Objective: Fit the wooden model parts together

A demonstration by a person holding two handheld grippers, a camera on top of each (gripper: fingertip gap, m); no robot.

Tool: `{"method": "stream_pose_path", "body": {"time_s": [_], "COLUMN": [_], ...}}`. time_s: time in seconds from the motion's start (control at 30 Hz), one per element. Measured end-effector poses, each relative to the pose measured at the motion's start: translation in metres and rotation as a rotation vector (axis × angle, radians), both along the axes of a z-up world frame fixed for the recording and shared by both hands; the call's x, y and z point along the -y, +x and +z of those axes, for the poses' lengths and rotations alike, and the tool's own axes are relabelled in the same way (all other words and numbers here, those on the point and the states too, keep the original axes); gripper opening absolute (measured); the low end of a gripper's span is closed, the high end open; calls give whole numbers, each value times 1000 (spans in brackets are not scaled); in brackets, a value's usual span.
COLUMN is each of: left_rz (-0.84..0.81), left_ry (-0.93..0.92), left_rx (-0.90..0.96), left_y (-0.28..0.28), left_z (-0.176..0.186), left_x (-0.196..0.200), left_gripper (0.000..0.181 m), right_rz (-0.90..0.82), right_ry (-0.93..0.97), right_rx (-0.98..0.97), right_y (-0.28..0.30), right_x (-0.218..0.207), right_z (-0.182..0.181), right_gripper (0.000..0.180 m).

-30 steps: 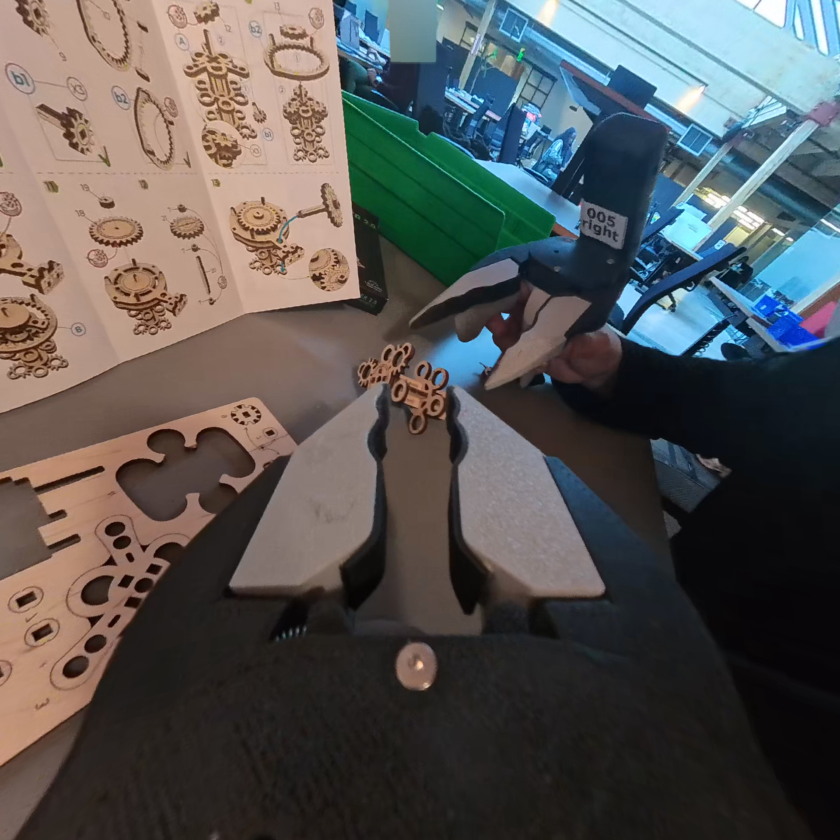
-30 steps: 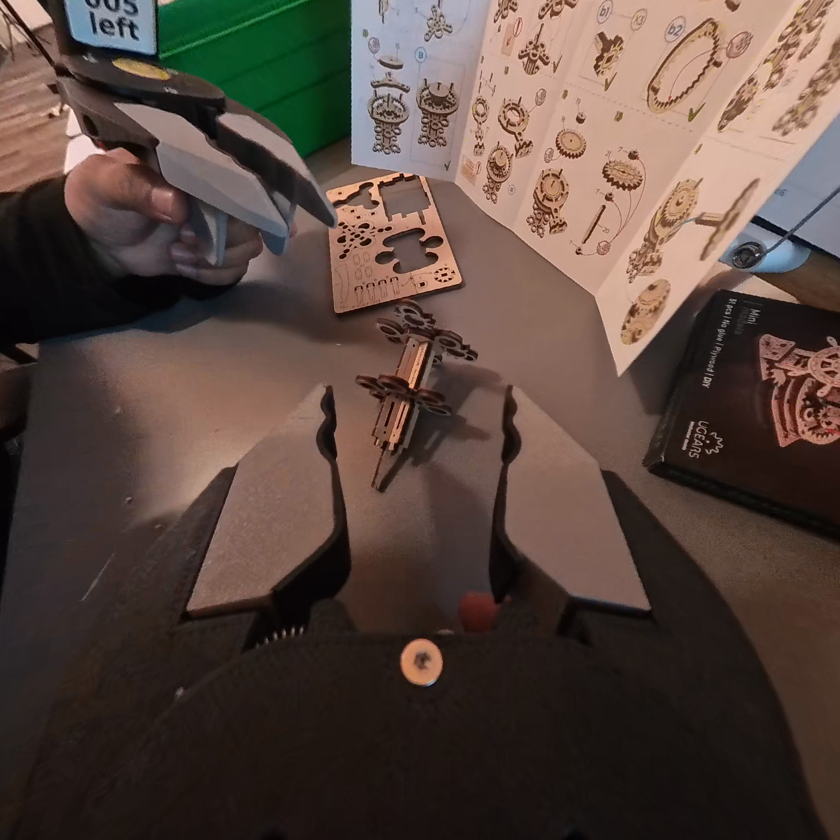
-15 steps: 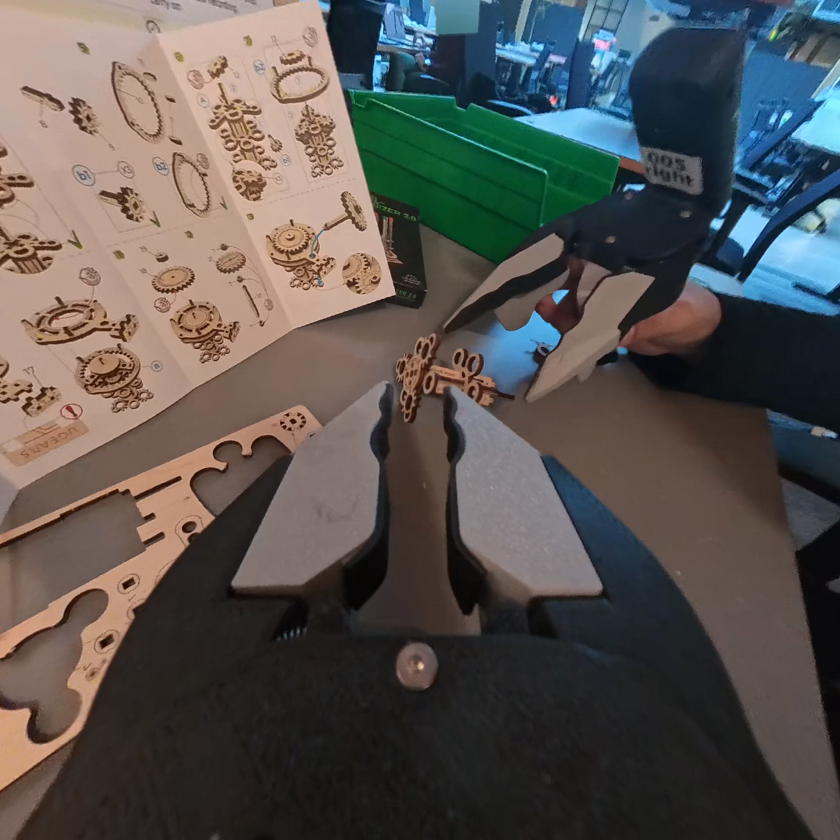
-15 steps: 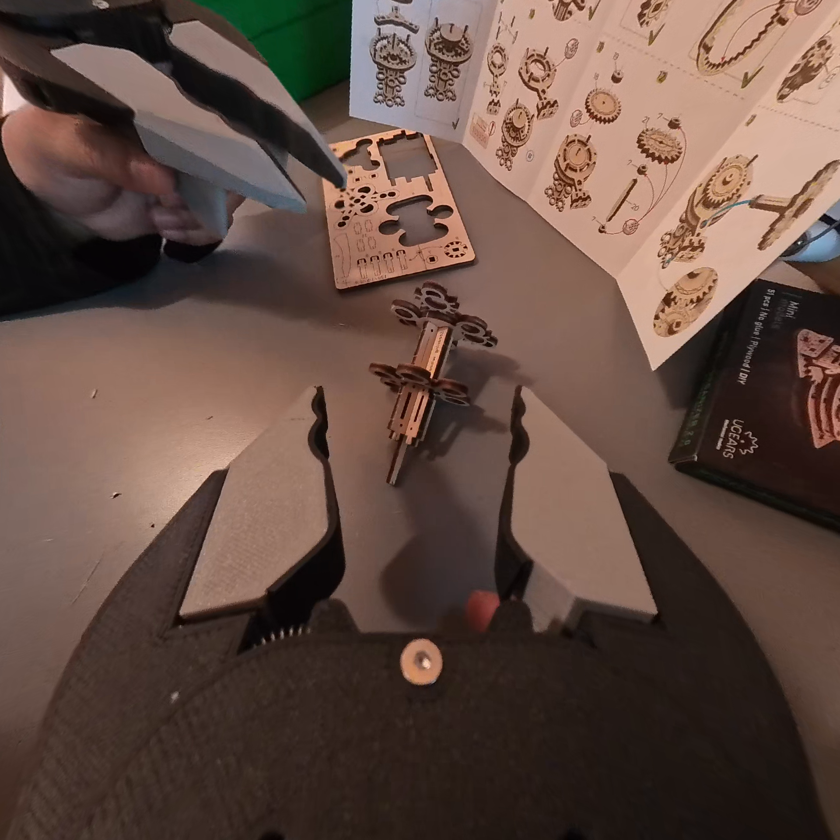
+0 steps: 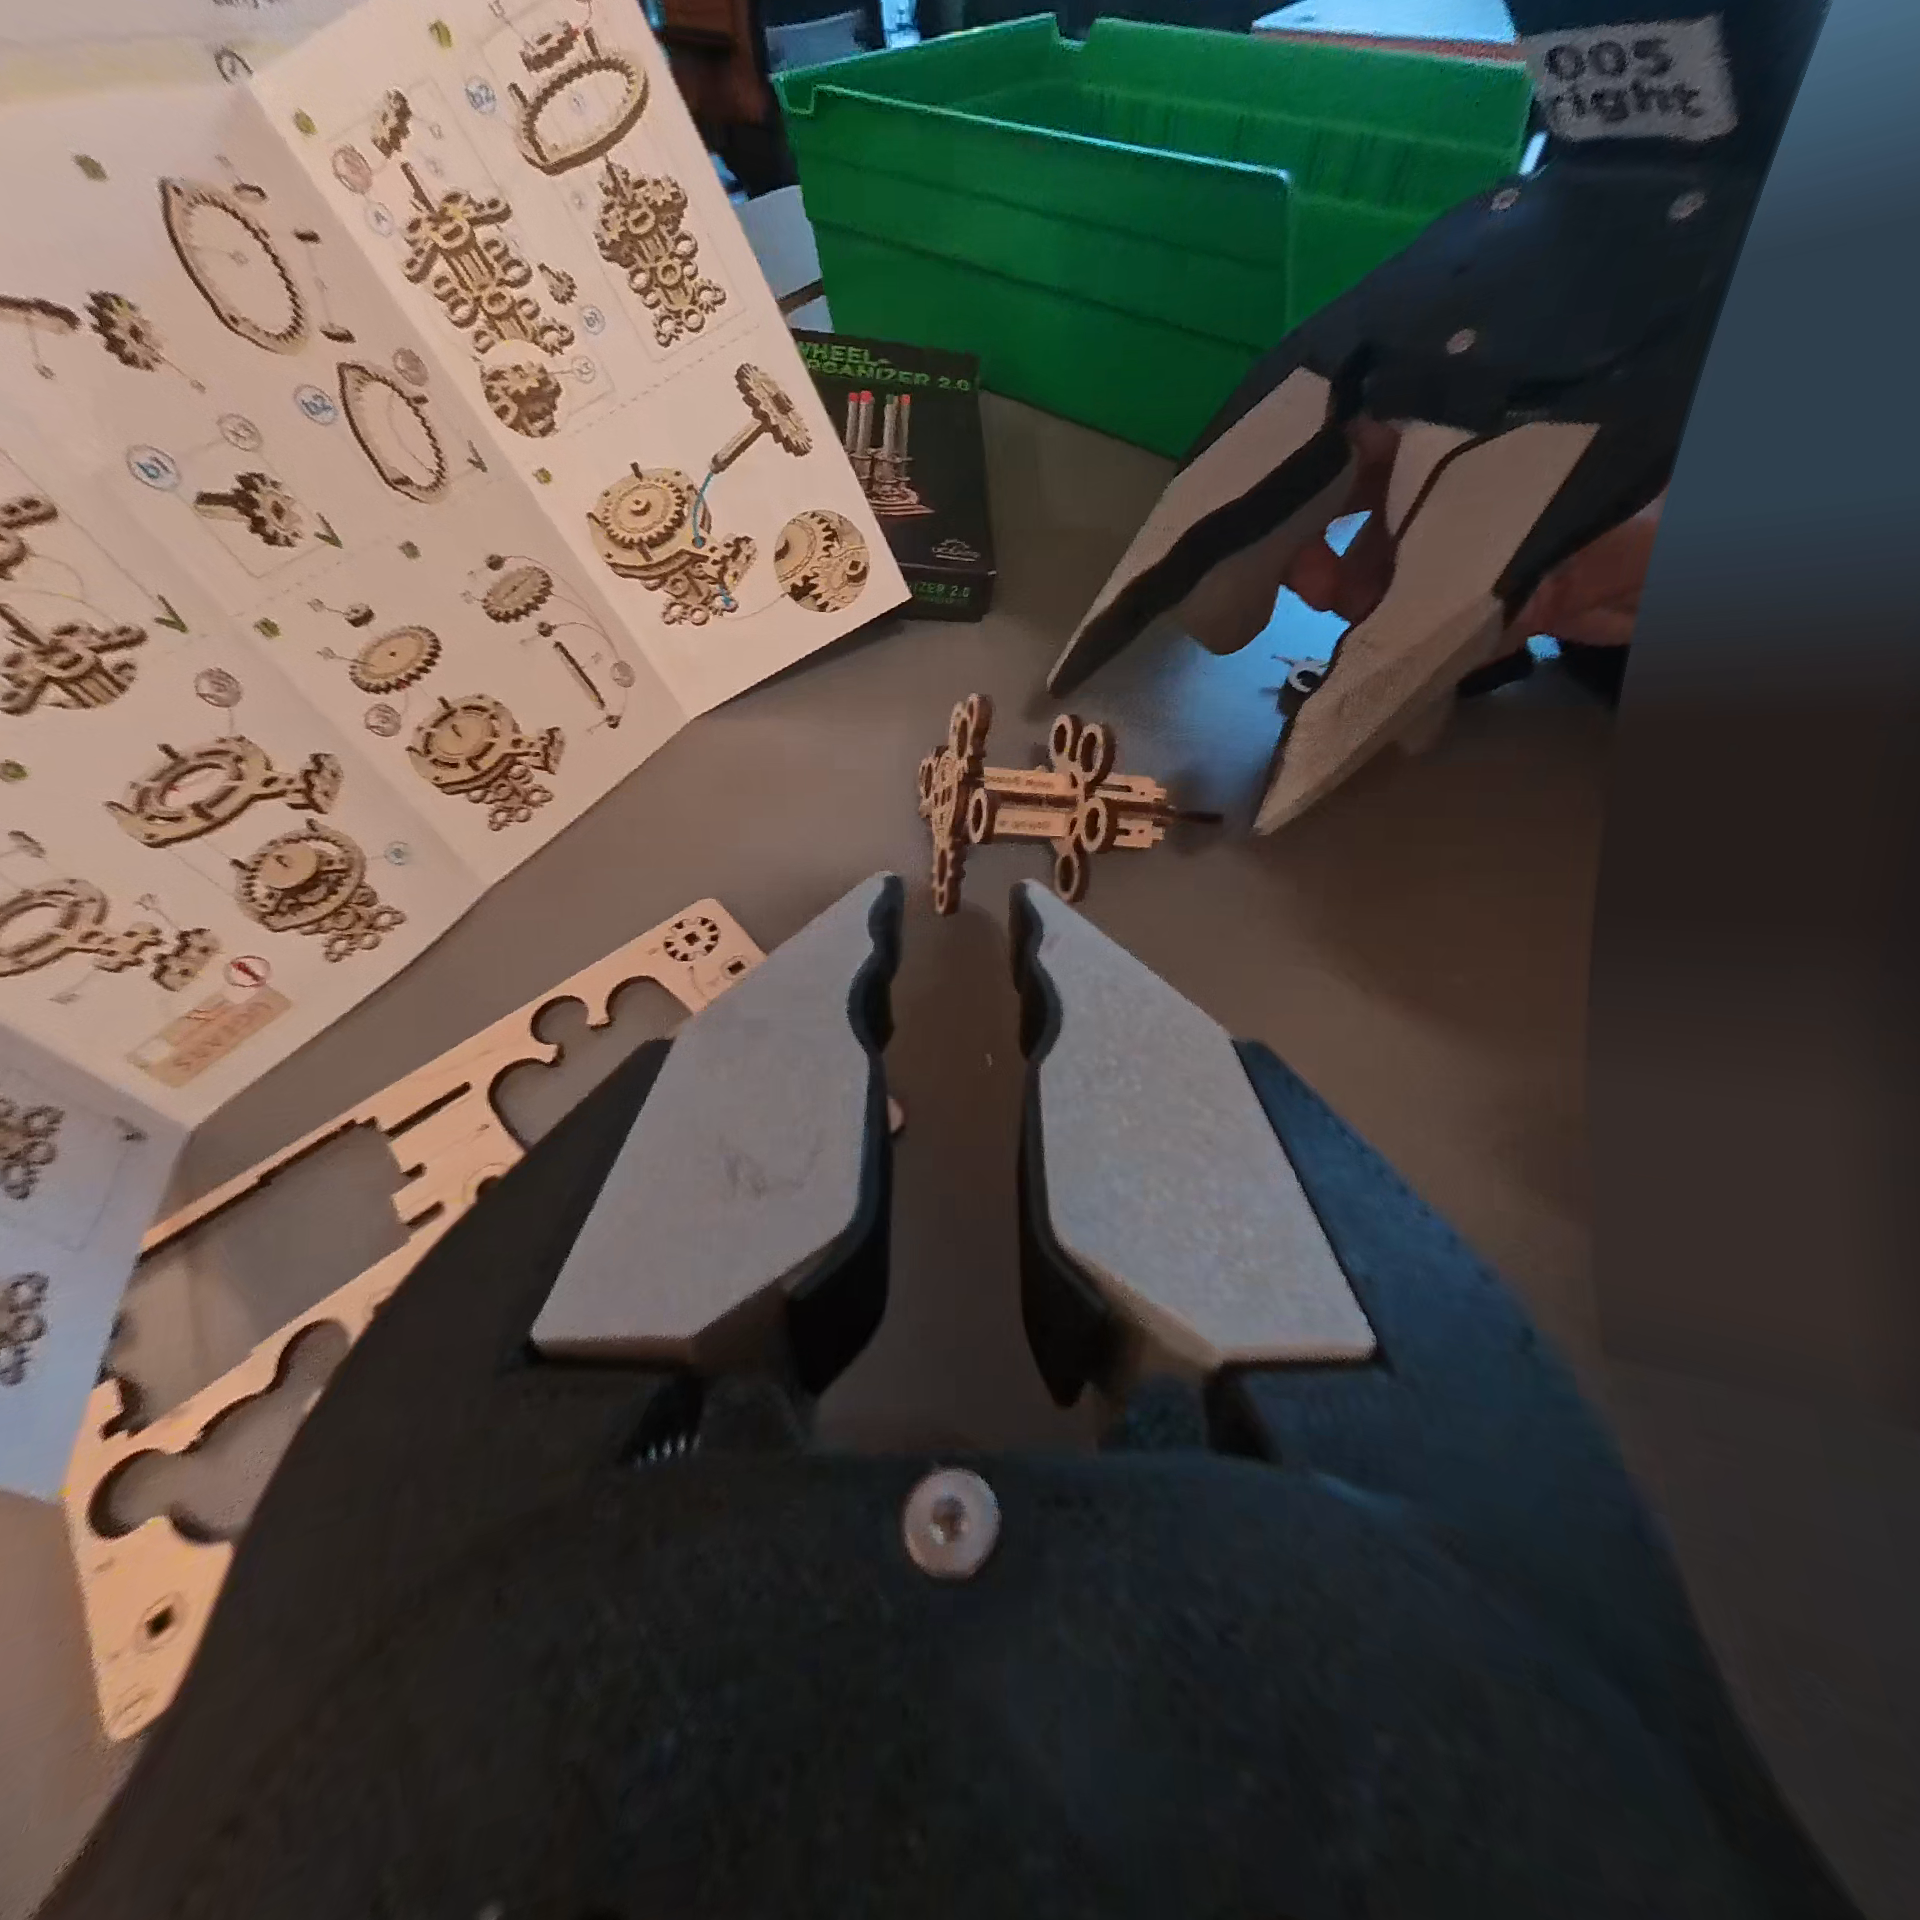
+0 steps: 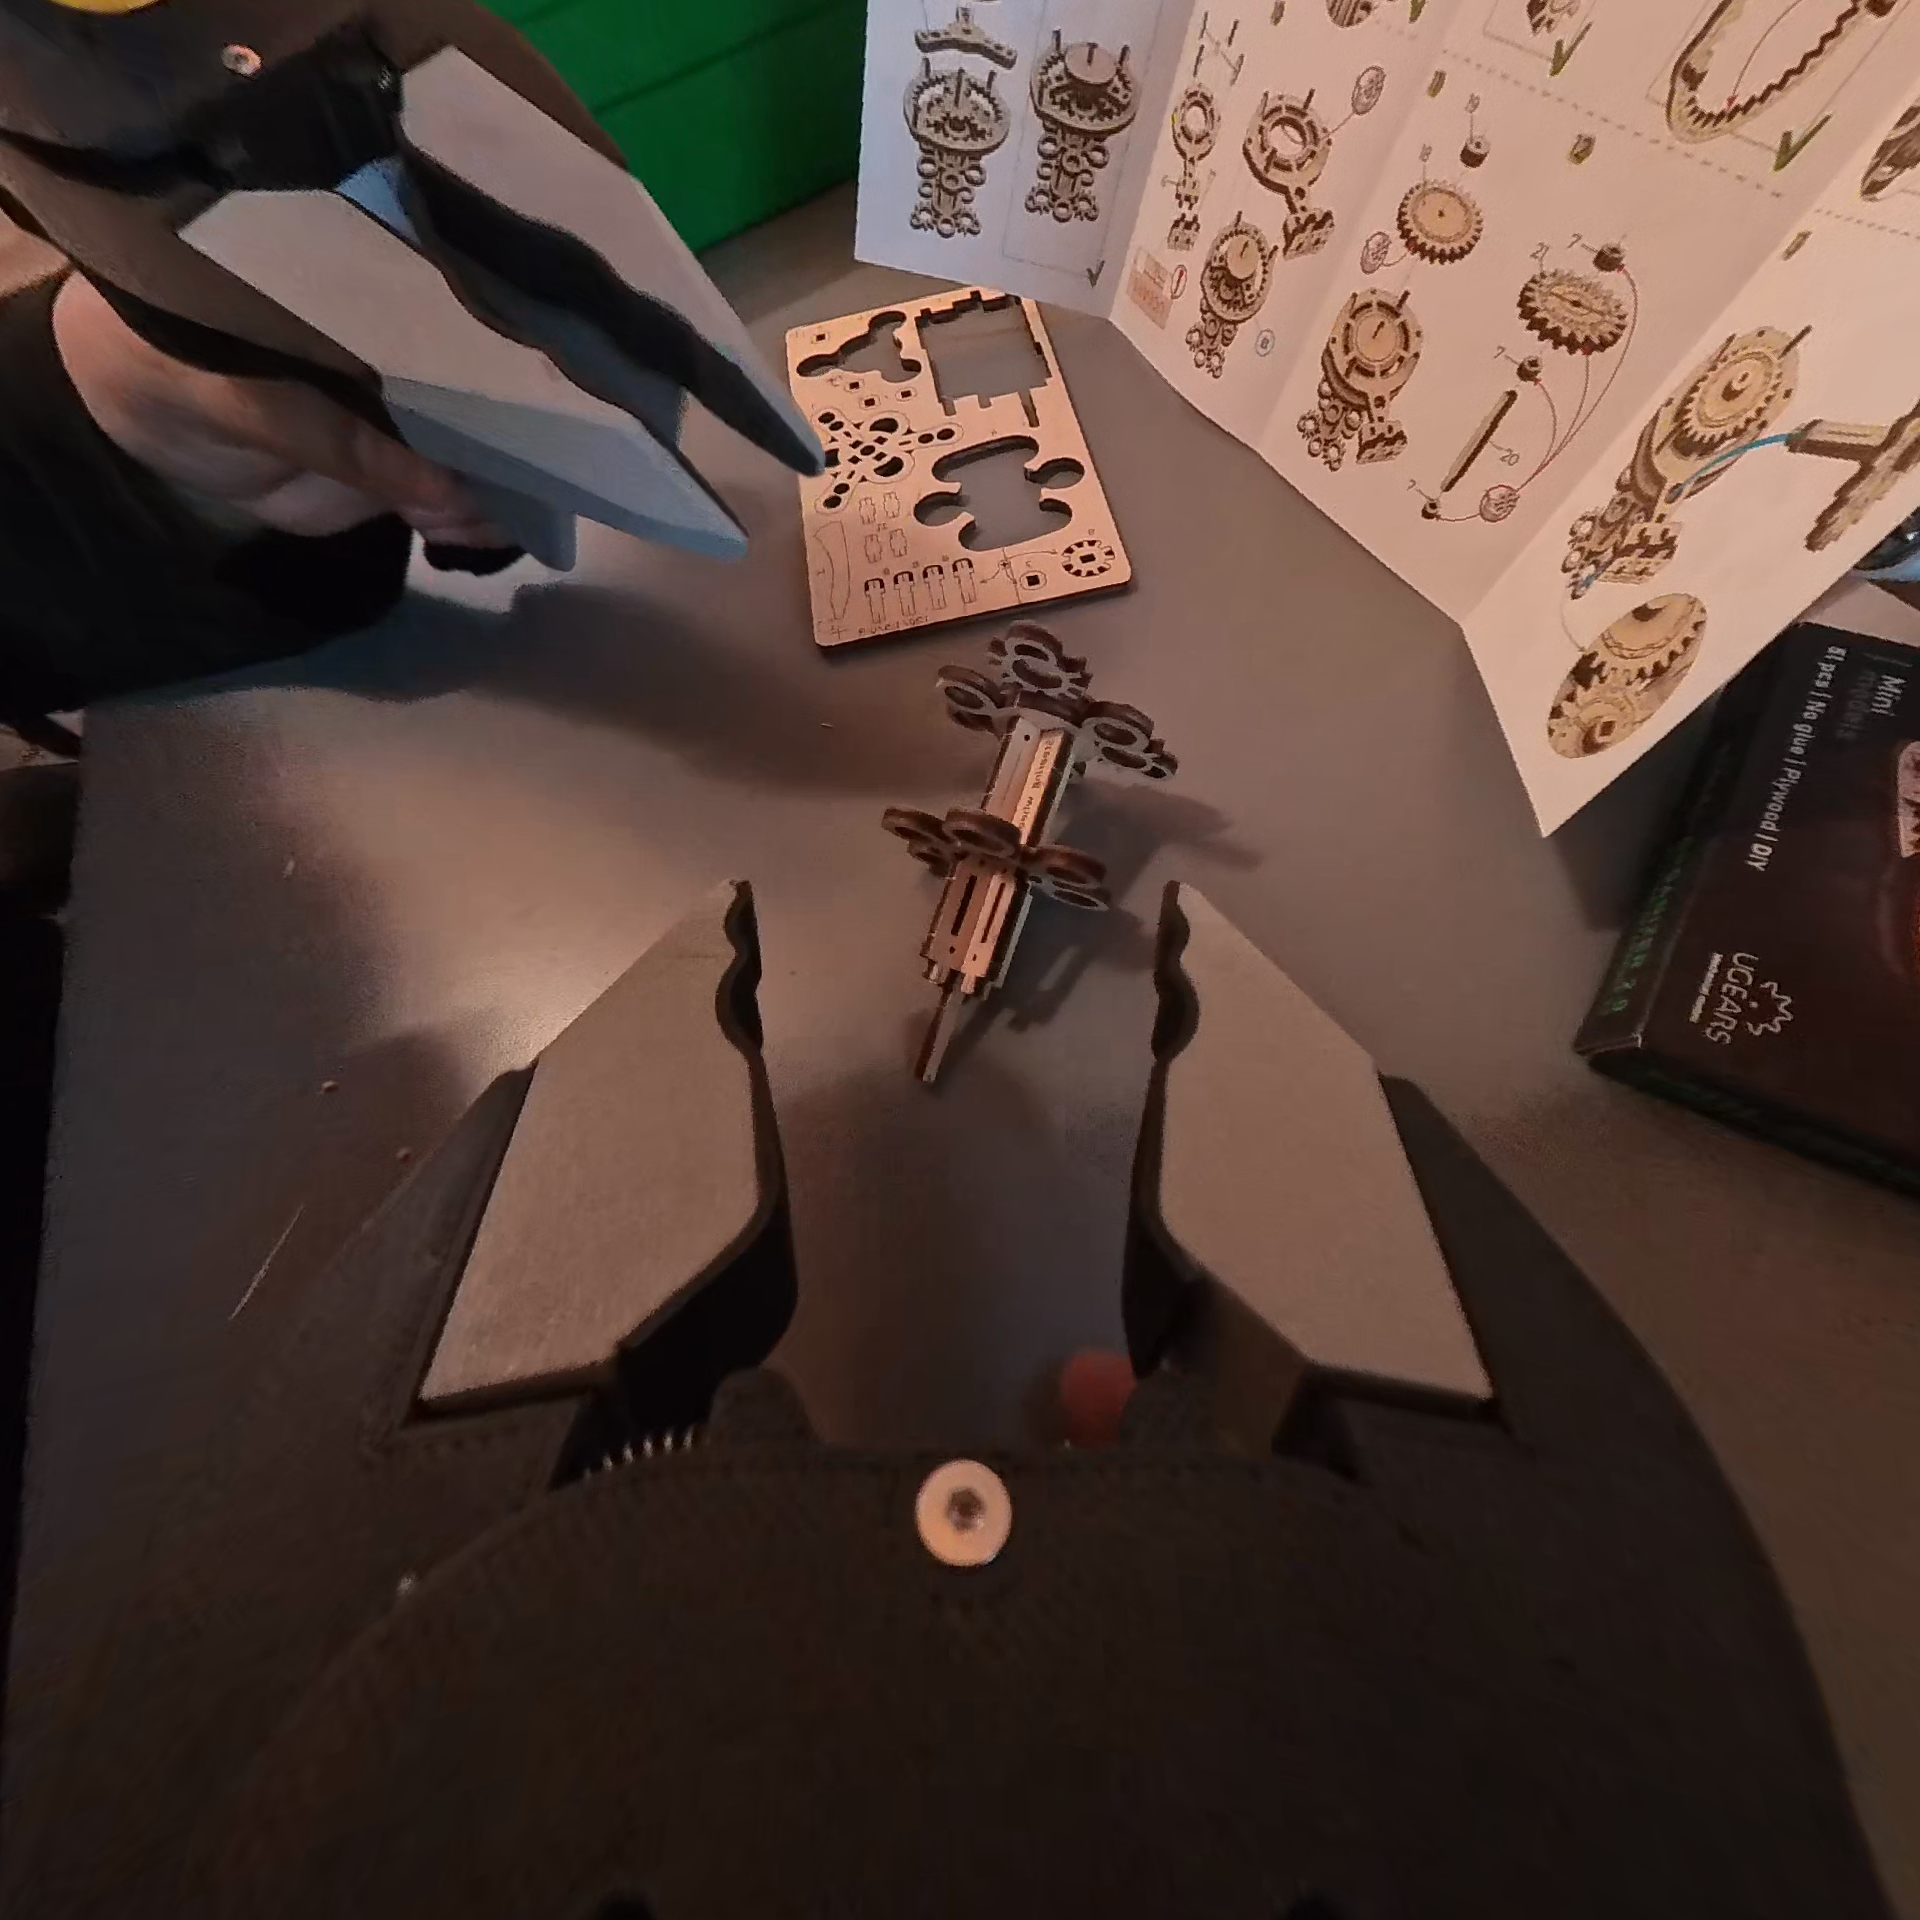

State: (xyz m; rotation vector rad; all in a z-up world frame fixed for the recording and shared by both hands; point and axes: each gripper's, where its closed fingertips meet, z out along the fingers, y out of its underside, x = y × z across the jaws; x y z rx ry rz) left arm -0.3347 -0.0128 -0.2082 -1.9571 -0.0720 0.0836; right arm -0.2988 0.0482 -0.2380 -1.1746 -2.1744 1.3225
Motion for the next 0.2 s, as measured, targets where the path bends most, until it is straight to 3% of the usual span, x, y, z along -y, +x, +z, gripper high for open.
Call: {"method": "stream_pose_path", "body": {"time_s": [0.03,0.2], "left_rz": [6,6], "left_ry": [-3,8], "left_rx": [-13,37], "left_y": [-1,-2], "left_z": [0,-1], "left_x": [0,1], "left_gripper": [17,17], "right_rz": [2,-6], "right_ry": [4,8], "right_rx": [0,3], "right_y": [0,-1], "right_x": [0,-1], "right_z": [0,-1], "right_gripper": [74,74]}}
